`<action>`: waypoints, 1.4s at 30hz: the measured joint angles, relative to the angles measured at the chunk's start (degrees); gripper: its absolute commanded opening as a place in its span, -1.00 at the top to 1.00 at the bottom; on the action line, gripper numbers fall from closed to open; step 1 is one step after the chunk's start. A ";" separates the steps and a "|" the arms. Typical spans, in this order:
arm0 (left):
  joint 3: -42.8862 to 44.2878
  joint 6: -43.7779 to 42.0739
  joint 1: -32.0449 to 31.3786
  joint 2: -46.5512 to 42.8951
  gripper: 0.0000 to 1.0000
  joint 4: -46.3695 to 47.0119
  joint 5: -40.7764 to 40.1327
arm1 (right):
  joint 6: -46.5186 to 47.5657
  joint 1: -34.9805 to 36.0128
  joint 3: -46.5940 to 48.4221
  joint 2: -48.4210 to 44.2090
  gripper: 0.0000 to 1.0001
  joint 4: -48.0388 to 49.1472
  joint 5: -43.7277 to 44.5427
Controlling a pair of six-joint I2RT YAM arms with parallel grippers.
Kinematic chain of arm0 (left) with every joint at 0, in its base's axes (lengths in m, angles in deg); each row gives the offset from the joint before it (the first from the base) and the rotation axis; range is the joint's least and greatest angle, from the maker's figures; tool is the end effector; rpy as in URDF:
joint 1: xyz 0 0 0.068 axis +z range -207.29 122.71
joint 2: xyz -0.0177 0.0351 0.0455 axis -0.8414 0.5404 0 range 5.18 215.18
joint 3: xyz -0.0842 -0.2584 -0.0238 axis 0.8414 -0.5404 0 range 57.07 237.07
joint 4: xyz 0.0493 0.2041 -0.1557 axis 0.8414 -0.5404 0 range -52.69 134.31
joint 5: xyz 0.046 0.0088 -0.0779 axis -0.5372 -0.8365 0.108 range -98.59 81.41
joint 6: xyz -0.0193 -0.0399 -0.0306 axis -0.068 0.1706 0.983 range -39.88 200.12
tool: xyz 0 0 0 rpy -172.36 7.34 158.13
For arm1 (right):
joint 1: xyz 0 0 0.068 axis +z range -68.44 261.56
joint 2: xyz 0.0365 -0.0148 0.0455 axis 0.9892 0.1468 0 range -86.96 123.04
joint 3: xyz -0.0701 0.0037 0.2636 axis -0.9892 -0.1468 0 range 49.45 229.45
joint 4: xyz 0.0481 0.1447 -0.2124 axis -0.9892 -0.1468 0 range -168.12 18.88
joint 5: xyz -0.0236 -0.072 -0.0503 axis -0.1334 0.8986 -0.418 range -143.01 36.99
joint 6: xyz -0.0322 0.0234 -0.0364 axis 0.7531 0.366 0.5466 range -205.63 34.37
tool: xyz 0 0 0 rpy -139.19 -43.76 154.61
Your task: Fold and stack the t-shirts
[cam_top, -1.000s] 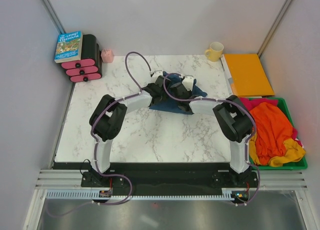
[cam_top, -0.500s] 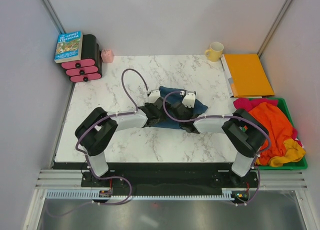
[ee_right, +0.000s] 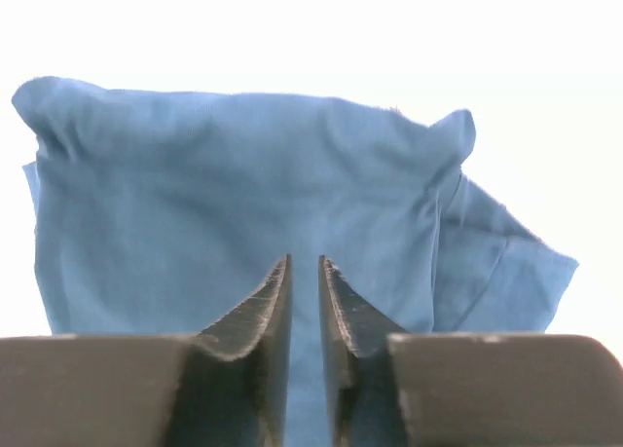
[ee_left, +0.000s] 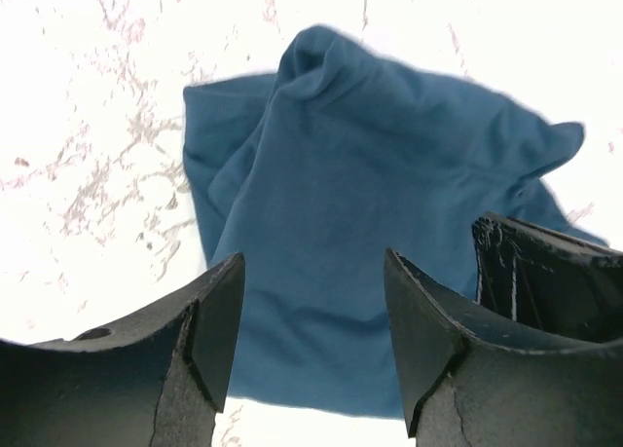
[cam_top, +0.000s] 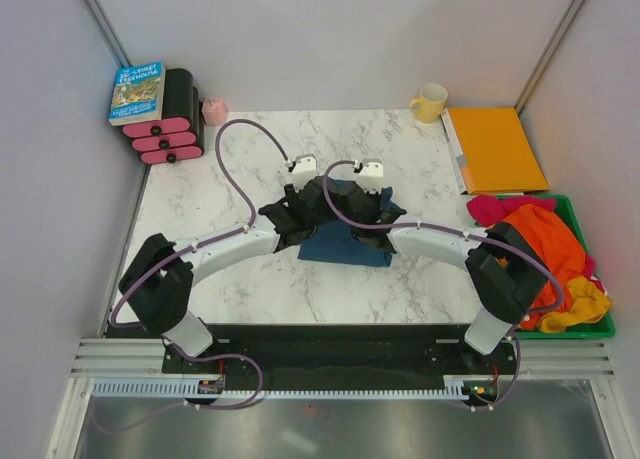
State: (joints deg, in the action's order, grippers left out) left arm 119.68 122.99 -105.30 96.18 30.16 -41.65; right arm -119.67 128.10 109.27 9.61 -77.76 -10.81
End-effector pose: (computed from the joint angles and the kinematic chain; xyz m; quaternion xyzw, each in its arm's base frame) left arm 0.2452 -0.2436 0.2436 -0.0751 0.8819 -0.0921 0.4562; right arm 0.2618 0.2416 0.2083 0.0483 0.8673 -0.0135 0.4953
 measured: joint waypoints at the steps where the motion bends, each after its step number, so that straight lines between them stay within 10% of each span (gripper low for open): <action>1: 0.59 -0.13 0.00 0.11 -0.29 0.48 0.15 | 0.79 -0.35 1.29 0.35 0.67 0.02 0.02; 25: 1.27 -0.94 0.02 8.07 -0.29 2.36 0.17 | 6.91 -13.05 19.98 25.07 0.47 1.53 -3.87; 42: -0.76 -1.86 -3.21 4.55 -0.41 4.04 0.66 | 7.23 -12.90 -1.99 -16.31 0.05 3.85 -6.01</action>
State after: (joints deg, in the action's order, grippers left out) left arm 118.91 121.13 -108.51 100.73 34.20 -41.00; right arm -112.44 115.21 107.28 -6.69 -73.91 -16.82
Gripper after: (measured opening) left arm 0.703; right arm 0.480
